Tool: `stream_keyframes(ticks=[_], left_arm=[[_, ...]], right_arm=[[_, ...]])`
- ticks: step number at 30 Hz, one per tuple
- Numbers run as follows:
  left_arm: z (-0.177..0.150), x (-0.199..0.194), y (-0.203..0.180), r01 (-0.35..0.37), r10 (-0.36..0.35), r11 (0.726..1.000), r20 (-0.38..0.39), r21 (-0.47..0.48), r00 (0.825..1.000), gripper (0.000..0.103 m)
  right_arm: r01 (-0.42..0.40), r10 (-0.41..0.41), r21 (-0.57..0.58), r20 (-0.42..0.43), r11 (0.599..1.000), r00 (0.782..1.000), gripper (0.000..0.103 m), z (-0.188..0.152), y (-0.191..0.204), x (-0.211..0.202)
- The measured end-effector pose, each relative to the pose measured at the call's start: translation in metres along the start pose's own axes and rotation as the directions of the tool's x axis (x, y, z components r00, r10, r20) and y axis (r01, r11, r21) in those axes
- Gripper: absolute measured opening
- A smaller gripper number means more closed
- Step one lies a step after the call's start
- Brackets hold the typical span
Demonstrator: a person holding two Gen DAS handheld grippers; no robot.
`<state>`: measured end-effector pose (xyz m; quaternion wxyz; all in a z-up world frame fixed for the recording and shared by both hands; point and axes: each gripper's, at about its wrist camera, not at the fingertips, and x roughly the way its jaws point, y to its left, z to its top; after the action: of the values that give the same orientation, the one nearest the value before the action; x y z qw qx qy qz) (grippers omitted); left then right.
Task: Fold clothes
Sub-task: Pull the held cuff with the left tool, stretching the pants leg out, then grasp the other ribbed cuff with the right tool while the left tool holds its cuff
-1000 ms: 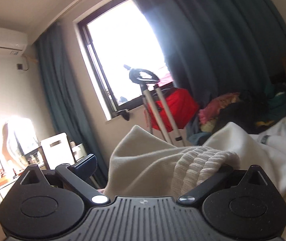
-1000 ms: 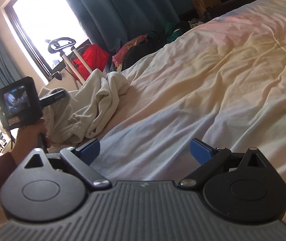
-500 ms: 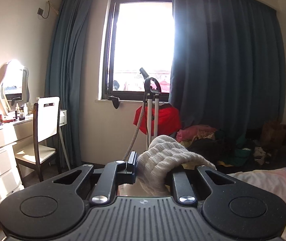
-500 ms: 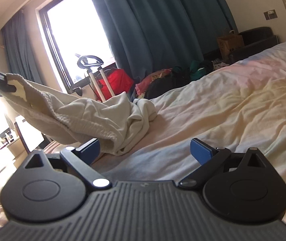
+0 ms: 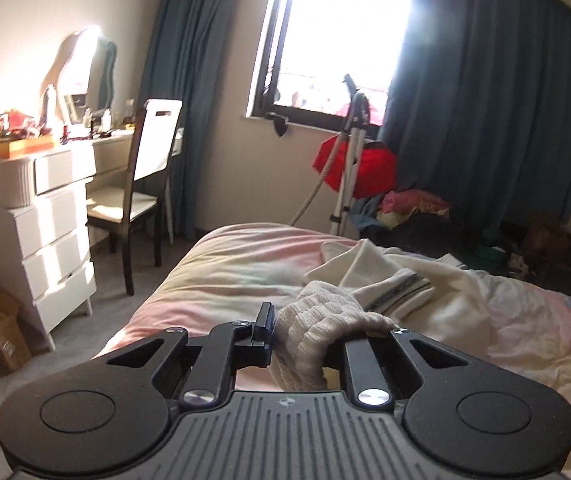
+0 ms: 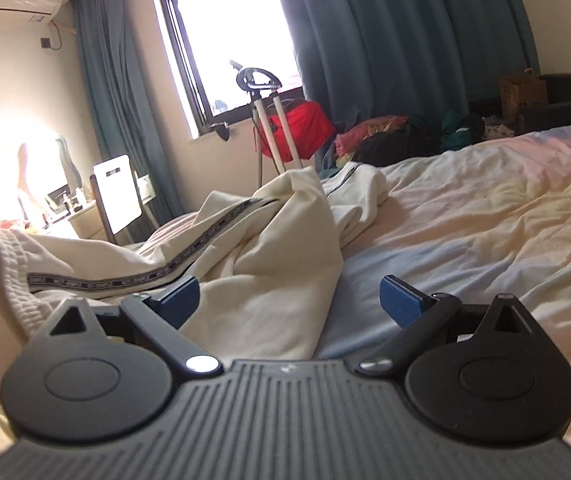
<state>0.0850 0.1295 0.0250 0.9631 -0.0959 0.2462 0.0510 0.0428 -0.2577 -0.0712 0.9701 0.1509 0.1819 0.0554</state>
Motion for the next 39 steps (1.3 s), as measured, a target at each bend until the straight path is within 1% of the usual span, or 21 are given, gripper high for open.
stream_keyframes(ticks=[3, 5, 8, 10, 12, 14, 15, 17, 18, 20, 22, 23, 24, 25, 29, 32, 34, 35, 36, 37, 39], left_arm=[[-0.014, 0.015, 0.048, -0.022, 0.014, 0.996, -0.091, -0.088, 0.996, 0.015], [-0.025, 0.017, 0.064, -0.018, 0.010, 0.997, -0.116, -0.072, 0.993, 0.015], [-0.038, 0.019, 0.065, -0.036, 0.039, 0.999, -0.135, 0.026, 0.990, 0.016], [-0.039, 0.024, 0.061, -0.058, 0.065, 0.997, -0.144, 0.053, 0.987, 0.017], [-0.036, 0.030, 0.058, -0.059, 0.065, 0.997, -0.147, 0.043, 0.987, 0.019], [-0.032, 0.037, 0.054, -0.059, 0.063, 0.998, -0.150, 0.031, 0.987, 0.019], [-0.030, 0.040, 0.052, -0.062, 0.066, 0.998, -0.150, 0.033, 0.987, 0.019], [-0.027, 0.048, 0.048, -0.068, 0.073, 0.997, -0.149, 0.041, 0.986, 0.019], [-0.025, 0.052, 0.045, -0.071, 0.077, 0.996, -0.148, 0.045, 0.986, 0.019], [-0.025, 0.057, 0.042, -0.059, 0.066, 0.997, -0.158, 0.048, 0.985, 0.019], [-0.025, 0.061, 0.039, -0.058, 0.068, 0.996, -0.166, 0.064, 0.984, 0.019], [-0.026, 0.063, 0.038, -0.062, 0.074, 0.995, -0.172, 0.076, 0.982, 0.019], [-0.027, 0.064, 0.037, -0.062, 0.076, 0.995, -0.182, 0.082, 0.980, 0.019], [-0.028, 0.065, 0.037, -0.061, 0.077, 0.994, -0.193, 0.087, 0.978, 0.019], [-0.036, 0.065, 0.025, -0.040, 0.077, 0.984, -0.210, 0.175, 0.975, 0.022], [-0.042, 0.065, 0.015, -0.023, 0.078, 0.970, -0.222, 0.243, 0.972, 0.024], [-0.047, 0.064, 0.008, -0.010, 0.079, 0.958, -0.230, 0.287, 0.970, 0.031], [-0.050, 0.063, 0.002, 0.003, 0.074, 0.946, -0.226, 0.323, 0.971, 0.039], [-0.055, 0.060, -0.008, 0.021, 0.065, 0.927, -0.214, 0.375, 0.975, 0.045], [-0.061, 0.057, -0.018, 0.034, 0.059, 0.903, -0.202, 0.428, 0.978, 0.048], [-0.074, 0.054, -0.037, 0.052, 0.051, 0.847, -0.179, 0.529, 0.983, 0.053]], right_arm=[[-0.039, 0.037, -0.007, -0.120, 0.999, 0.992, 0.098, -0.020, 0.017, 0.004], [-0.068, 0.062, -0.027, -0.195, 0.997, 0.979, 0.098, -0.032, 0.029, 0.007], [-0.120, 0.085, -0.084, -0.343, 0.989, 0.936, 0.098, -0.051, 0.049, 0.017], [-0.137, 0.097, -0.079, -0.376, 0.987, 0.921, 0.098, -0.059, 0.055, 0.022], [-0.151, 0.108, -0.075, -0.408, 0.986, 0.907, 0.098, -0.066, 0.061, 0.027], [-0.102, 0.066, -0.071, -0.391, 0.992, 0.918, 0.098, -0.067, 0.059, 0.034], [-0.076, 0.048, -0.059, -0.382, 0.995, 0.923, 0.095, -0.067, 0.056, 0.038], [-0.055, 0.057, 0.017, -0.375, 0.998, 0.925, 0.092, -0.067, 0.046, 0.045], [-0.052, 0.069, 0.055, -0.380, 0.997, 0.922, 0.086, -0.068, 0.042, 0.049], [-0.047, 0.079, 0.091, -0.383, 0.995, 0.920, 0.077, -0.073, 0.040, 0.055], [-0.062, 0.104, 0.124, -0.366, 0.990, 0.925, 0.064, -0.074, 0.039, 0.055], [-0.074, 0.122, 0.146, -0.356, 0.987, 0.926, 0.052, -0.073, 0.039, 0.055], [-0.077, 0.132, 0.168, -0.346, 0.983, 0.929, 0.046, -0.071, 0.038, 0.054], [-0.080, 0.141, 0.188, -0.336, 0.979, 0.931, 0.044, -0.069, 0.037, 0.052], [-0.083, 0.117, 0.139, -0.258, 0.987, 0.959, 0.033, -0.054, 0.042, 0.037], [-0.075, 0.107, 0.170, -0.184, 0.983, 0.977, 0.029, -0.036, 0.036, 0.023], [-0.070, 0.097, 0.189, -0.135, 0.979, 0.986, 0.026, -0.025, 0.033, 0.013], [-0.053, 0.075, 0.178, -0.118, 0.983, 0.990, 0.026, -0.020, 0.030, 0.009], [-0.036, 0.054, 0.168, -0.101, 0.985, 0.993, 0.025, -0.016, 0.028, 0.006], [-0.019, 0.033, 0.158, -0.085, 0.987, 0.996, 0.025, -0.012, 0.025, 0.003], [0.014, 0.001, 0.145, -0.105, 0.989, 0.994, 0.025, -0.011, 0.020, 0.005]])
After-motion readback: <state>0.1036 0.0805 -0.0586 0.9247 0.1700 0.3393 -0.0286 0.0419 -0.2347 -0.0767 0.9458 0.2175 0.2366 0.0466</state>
